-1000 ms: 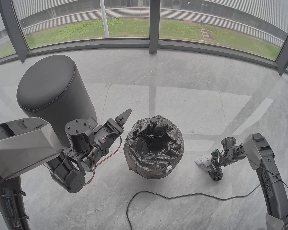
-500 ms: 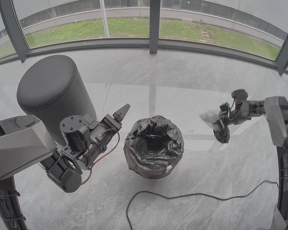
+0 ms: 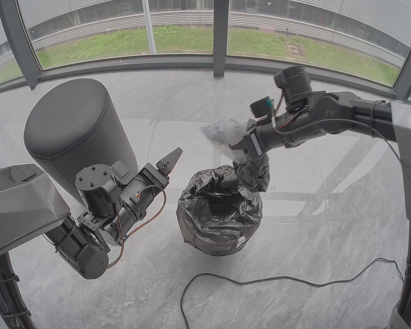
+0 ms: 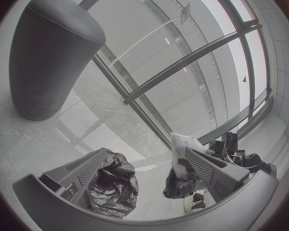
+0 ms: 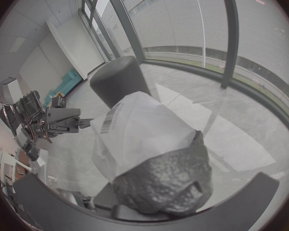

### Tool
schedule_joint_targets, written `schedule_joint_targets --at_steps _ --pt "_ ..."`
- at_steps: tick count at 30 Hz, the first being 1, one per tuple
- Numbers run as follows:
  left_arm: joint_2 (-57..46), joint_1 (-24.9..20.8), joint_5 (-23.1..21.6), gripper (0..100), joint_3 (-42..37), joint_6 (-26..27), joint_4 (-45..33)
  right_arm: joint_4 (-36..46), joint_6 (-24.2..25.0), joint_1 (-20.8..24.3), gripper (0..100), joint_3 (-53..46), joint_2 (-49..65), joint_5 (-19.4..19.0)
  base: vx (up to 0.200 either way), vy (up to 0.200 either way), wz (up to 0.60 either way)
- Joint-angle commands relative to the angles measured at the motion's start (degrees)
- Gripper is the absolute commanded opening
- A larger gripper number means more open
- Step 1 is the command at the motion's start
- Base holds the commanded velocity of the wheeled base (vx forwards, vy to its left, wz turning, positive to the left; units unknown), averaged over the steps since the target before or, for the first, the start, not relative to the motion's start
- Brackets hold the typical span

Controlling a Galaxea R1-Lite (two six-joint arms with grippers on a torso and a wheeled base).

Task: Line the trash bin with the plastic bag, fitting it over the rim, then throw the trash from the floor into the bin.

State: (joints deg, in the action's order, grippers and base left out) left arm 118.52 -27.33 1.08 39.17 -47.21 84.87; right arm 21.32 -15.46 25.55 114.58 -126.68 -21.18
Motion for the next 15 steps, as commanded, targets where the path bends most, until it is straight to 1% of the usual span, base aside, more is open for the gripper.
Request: schedule_joint_targets --at_steps 1,4,7,8,9,11,13,14,15 --pt "-1.18 0.09 0.15 100 -1.38 0.63 0.03 -4.01 2.27 4.16 0 0.01 -9.11 0.61 0.0 0.0 0.0" --pt "-1.18 0.09 0.58 100 -1.46 1.25 0.03 -8.93 -0.27 3.72 0 0.01 -12.97 0.52 0.0 0.0 0.0" --pt "-1.18 0.09 1.9 100 -1.73 1.77 0.12 -11.74 -5.2 3.72 0 0.01 -15.96 0.43 0.0 0.0 0.0" --pt "-1.18 0.09 1.9 100 -1.73 1.77 0.12 -11.74 -5.2 3.72 0 0.01 -15.96 0.43 0.0 0.0 0.0" --pt "-1.36 0.09 2.52 100 -1.9 1.77 0.12 -13.24 -7.57 4.16 0 0.01 -17.37 0.08 0.0 0.0 0.0" --pt "-1.89 0.17 2.87 100 -2.17 1.86 0.91 -15.7 -8.54 4.95 0 0.01 -18.95 -0.18 0.0 0.0 0.0" --pt "-2.06 0.26 2.96 100 -2.43 1.86 1.17 -17.19 -8.54 5.39 0 0.01 -19.65 -0.18 0.0 0.0 0.0" --pt "-2.24 0.52 2.96 100 -2.96 1.95 1.61 -19.83 -8.54 6.09 0 0.01 -20.71 -0.18 0.0 0.0 0.0" --pt "-2.24 0.61 2.96 100 -3.13 2.13 1.61 -20.62 -8.62 6.18 0 0.01 -20.97 -0.18 0.0 0.0 0.0"
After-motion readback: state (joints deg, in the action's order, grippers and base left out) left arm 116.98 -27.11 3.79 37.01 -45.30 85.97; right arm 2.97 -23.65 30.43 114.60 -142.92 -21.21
